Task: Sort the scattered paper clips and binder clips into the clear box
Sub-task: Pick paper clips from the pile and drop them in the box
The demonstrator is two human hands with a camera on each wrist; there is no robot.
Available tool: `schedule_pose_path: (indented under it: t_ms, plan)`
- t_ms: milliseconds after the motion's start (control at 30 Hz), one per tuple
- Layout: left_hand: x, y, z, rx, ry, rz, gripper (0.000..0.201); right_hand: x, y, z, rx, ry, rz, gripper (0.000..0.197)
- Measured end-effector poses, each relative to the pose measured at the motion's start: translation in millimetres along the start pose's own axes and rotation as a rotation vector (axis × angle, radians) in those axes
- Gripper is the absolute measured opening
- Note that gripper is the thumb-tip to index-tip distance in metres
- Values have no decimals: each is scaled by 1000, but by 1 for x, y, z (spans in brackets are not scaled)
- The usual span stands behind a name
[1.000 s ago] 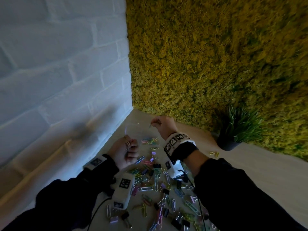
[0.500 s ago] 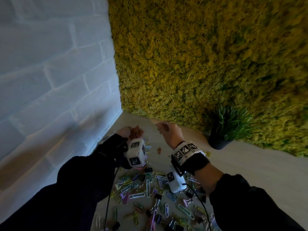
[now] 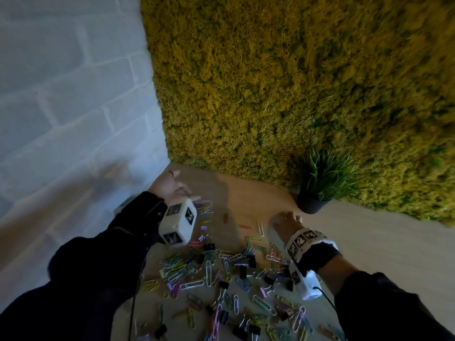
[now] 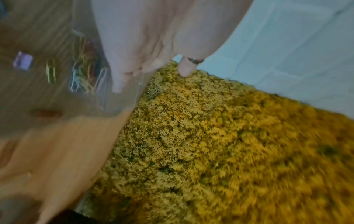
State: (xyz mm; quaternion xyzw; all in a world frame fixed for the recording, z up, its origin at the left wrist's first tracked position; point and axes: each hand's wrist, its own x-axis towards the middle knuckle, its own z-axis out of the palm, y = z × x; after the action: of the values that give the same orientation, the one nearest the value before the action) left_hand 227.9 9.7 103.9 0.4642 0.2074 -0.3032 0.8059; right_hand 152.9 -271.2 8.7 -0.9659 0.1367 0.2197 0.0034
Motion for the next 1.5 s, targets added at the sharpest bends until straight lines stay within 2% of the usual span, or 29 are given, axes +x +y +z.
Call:
schedule_pose_path:
  t_ms: [33, 67, 100, 133, 167, 233, 267, 300, 333, 400, 467, 567, 633, 733, 800, 867, 933, 1000, 1100, 1133, 1200, 1233, 1300, 1400, 1467, 1500]
  plan:
    - [-4, -2, -1, -9, -22, 33, 57, -6, -4, 11, -55, -13, -23, 45]
    - [-7, -6, -3, 14, -31, 81, 52, -9, -5, 25, -141, 58, -67, 47]
    - [-14, -12, -4, 78, -30, 127, 44, -14, -8, 32, -243, 55, -54, 52]
    - [-19, -21, -7, 161, -20, 167, 35, -26, -14, 36, -208, 134, -31, 53]
    - [-24, -32, -11, 290, 8, 209, 29, -35, -18, 38, -150, 164, -101, 45]
    - [-30, -53, -17, 710, 85, 278, 23, -46, -25, 38, -147, 152, -363, 26]
    - [-26, -63, -21, 952, 86, 298, 22, -41, -29, 36, -104, 116, -416, 30]
    - [-20, -71, -23, 1181, 53, 309, 23, -36, -29, 32, -124, 125, -399, 38]
    - [-11, -78, -23, 1357, 11, 301, 29, -24, -29, 29, -128, 156, -361, 46]
    - [3, -90, -18, 1615, -75, 267, 49, -10, -39, 20, -34, 53, -336, 57]
    - [11, -99, -11, 1833, -124, 250, 63, -7, -51, 18, 25, 46, -337, 56]
    - [14, -113, -12, 2139, -181, 217, 71, -21, -63, 27, -16, -2, -341, 46]
    - [9, -118, -16, 2149, -219, 186, 63, -38, -66, 37, 33, -4, -413, 42]
    - [2, -116, -8, 1873, -204, 261, 50, -47, -57, 35, 112, 90, -452, 37]
    - [8, -111, 5, 1817, -178, 360, 55, -41, -47, 18, 177, 173, -383, 41]
    - [16, -111, 19, 1848, -186, 389, 63, -24, -34, 4, 173, 229, -288, 48]
    - [24, -115, 30, 1907, -176, 333, 70, -11, -21, -2, 199, 127, -191, 52]
    - [27, -119, 35, 2039, -127, 284, 67, -3, -11, 0, 263, 0, -160, 50]
    - [20, -121, 29, 2173, -145, 288, 58, -20, -7, 10, 268, -37, -248, 48]
    - [16, -122, 22, 2185, -155, 320, 57, -31, -7, 15, 195, -52, -301, 49]
    - [-2, -125, 11, 2213, -218, 317, 64, -57, -9, 30, 132, -60, -383, 48]
    - [-12, -127, 5, 2187, -259, 272, 67, -68, -7, 40, 112, -48, -440, 46]
    - [-29, -131, -4, 2064, -314, 191, 64, -82, -2, 49, 164, -63, -458, 44]
    - [-32, -135, -8, 1908, -344, 228, 65, -80, 6, 40, 295, -1, -469, 42]
    - [-27, -138, -7, 1959, -344, 258, 75, -73, 7, 35, 283, 37, -489, 51]
    - [-26, -139, -4, 2006, -337, 250, 81, -71, 6, 34, 255, 28, -498, 62]
